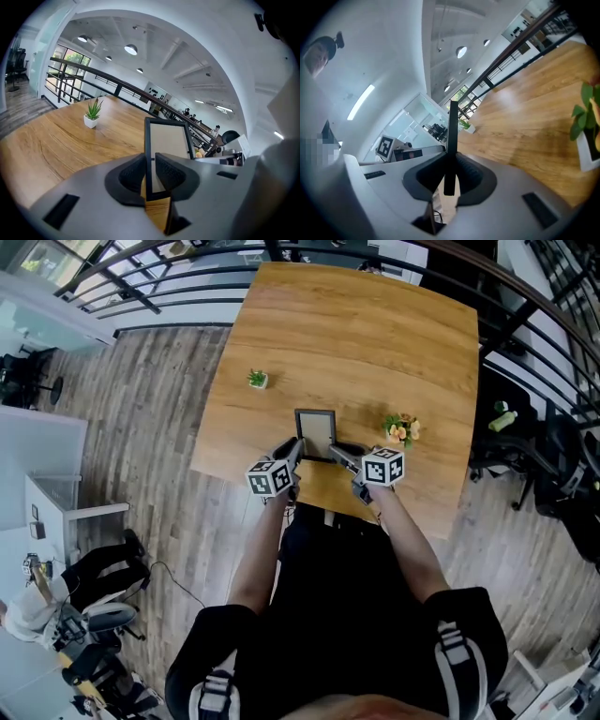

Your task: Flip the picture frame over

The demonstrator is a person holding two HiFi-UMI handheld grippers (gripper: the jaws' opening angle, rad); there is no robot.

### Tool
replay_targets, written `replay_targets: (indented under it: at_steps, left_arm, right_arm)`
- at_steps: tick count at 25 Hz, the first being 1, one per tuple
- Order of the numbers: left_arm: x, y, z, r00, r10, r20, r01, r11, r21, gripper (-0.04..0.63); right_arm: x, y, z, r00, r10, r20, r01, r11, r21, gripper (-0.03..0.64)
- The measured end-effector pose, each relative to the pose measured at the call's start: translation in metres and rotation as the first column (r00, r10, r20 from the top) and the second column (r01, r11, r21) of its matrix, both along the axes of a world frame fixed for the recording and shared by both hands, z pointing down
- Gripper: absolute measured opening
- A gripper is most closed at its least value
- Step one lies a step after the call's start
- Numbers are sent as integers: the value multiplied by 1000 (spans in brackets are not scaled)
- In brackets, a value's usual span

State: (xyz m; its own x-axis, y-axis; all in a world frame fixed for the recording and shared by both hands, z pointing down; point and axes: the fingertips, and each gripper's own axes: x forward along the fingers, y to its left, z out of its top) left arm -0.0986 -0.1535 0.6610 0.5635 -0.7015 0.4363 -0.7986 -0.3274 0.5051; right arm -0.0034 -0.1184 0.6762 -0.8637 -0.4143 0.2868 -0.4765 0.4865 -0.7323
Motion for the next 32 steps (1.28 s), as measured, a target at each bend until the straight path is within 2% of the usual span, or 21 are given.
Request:
replay_targets:
  at_steps: [3,8,13,16,21,32]
  left_arm:
    - [1,-1,-2,1000,0,19,0,1000,10,72]
    - [9,-6,-17,999,3,41,-5,999,44,106]
    - [31,-11,-41,999,38,-7,-37,996,84,117]
    - [46,-14,-53,998,60,-36,-57,993,99,120]
    - [62,-16,-65,994,87,-70,-79,991,109,133]
    - [73,-15,-76,974,104,-203,-84,991,103,163]
  right_arm:
    - [-3,1,-1,997,-27,-65,31,998,58,71]
    - [-2,-8,-7,986,-10,-164,34,989,144,71]
    - [0,-17,-17,950,44,-310,43,962,268,71]
    - [-2,-18,-23,930,66,-362,61,943,328,71]
    - [-2,-19,-31,912,97,-399,68,922,380,71]
    - [4,-20,-38,900,158,-406,26,911,412,71]
